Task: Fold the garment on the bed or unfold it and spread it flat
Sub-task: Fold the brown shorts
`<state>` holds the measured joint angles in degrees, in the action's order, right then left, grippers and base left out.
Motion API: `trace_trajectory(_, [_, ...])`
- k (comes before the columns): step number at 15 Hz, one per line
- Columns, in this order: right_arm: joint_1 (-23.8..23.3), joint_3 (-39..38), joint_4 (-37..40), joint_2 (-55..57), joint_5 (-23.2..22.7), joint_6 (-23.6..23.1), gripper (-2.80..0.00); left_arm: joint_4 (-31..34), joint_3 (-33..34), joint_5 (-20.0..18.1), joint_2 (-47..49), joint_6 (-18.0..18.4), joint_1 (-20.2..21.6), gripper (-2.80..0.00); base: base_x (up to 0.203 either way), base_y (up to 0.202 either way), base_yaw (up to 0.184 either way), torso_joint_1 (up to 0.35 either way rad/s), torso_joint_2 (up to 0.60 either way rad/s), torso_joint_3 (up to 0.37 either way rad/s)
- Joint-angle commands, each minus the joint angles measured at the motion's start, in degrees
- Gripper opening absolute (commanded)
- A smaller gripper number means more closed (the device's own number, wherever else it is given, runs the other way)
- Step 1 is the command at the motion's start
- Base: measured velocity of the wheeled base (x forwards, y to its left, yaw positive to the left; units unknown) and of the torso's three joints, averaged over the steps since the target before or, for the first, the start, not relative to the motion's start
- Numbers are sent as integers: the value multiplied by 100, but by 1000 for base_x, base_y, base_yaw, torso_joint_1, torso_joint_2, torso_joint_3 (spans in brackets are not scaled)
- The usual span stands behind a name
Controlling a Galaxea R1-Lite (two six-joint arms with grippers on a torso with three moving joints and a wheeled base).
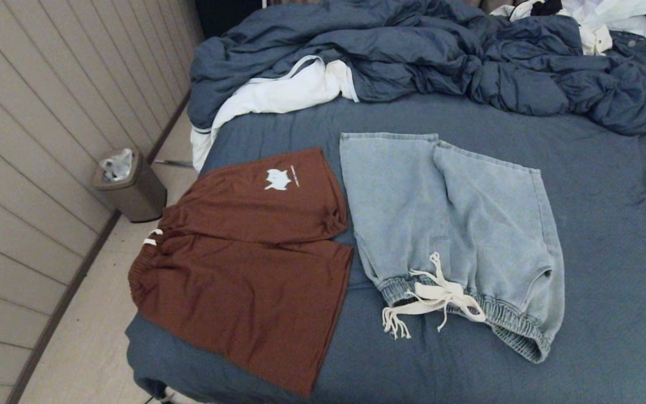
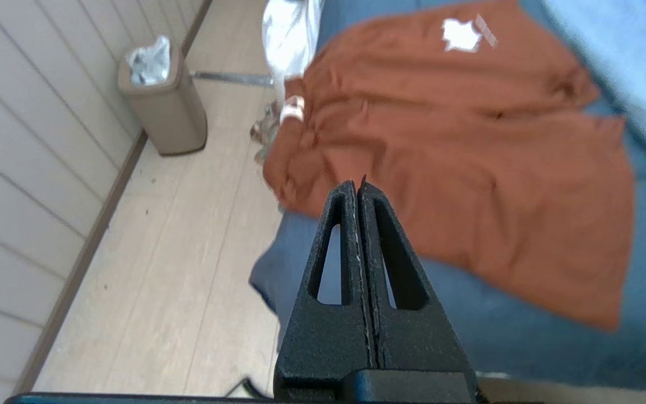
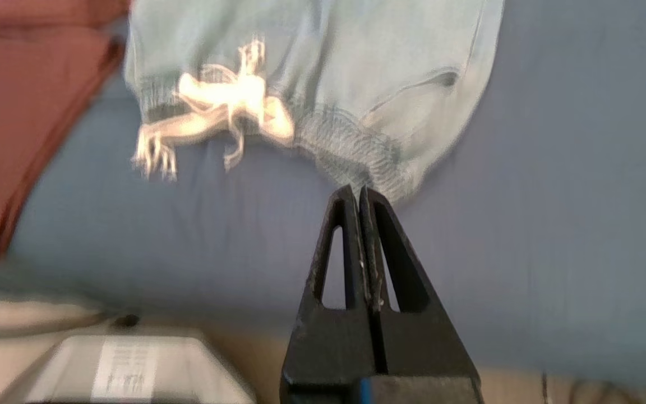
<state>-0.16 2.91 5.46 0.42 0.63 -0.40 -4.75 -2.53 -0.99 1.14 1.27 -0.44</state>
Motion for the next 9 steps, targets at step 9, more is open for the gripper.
trace_trajectory(9, [331,3137,624,3642,-631,548,-280,329,-2957,-225,3617,-551,-41,-280,0,0,0,0,0,0])
